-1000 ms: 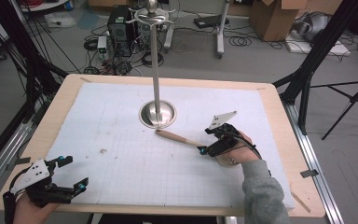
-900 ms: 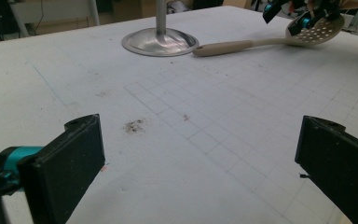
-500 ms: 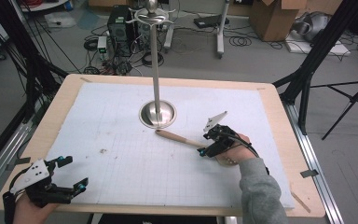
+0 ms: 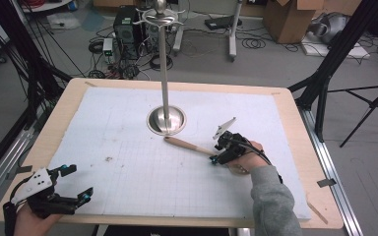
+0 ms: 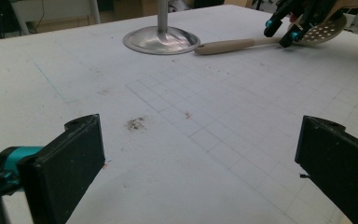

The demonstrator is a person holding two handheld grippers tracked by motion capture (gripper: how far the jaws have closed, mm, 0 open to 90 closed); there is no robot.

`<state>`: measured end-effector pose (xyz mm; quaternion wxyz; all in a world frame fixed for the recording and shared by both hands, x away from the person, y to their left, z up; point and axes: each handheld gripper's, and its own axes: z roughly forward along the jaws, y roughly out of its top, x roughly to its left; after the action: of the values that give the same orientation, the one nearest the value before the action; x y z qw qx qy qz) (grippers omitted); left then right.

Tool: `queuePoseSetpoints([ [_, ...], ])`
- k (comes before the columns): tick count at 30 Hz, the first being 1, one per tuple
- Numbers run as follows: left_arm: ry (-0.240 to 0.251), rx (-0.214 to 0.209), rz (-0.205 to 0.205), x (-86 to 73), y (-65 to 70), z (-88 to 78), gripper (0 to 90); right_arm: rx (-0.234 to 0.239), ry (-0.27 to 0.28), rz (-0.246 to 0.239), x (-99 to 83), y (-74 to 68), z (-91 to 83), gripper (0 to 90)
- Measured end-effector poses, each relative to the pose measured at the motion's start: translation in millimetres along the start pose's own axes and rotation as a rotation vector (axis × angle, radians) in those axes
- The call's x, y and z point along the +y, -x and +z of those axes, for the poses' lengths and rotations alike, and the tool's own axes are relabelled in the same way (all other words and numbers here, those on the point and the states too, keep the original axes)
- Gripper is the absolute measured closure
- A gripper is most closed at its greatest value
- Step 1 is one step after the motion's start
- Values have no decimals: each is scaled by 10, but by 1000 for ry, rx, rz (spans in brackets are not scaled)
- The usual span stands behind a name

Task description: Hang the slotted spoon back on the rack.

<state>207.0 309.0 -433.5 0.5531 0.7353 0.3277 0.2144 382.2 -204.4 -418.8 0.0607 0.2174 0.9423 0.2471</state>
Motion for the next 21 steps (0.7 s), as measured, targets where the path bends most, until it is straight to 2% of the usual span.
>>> queuePoseSetpoints([
  [9, 0, 2, -3, -2, 0, -7, 17, 2, -17, 2, 8, 8, -3, 571],
  [15, 1, 5, -5, -8, -8, -13, 17, 7, -27, 0, 10, 0, -16, 695],
  [17, 2, 5, -5, -7, -8, -15, 17, 13, -30, -13, 16, -8, -16, 744],
  [21, 2, 5, -5, -9, -7, -15, 17, 4, -38, -38, 27, -27, -18, 765],
])
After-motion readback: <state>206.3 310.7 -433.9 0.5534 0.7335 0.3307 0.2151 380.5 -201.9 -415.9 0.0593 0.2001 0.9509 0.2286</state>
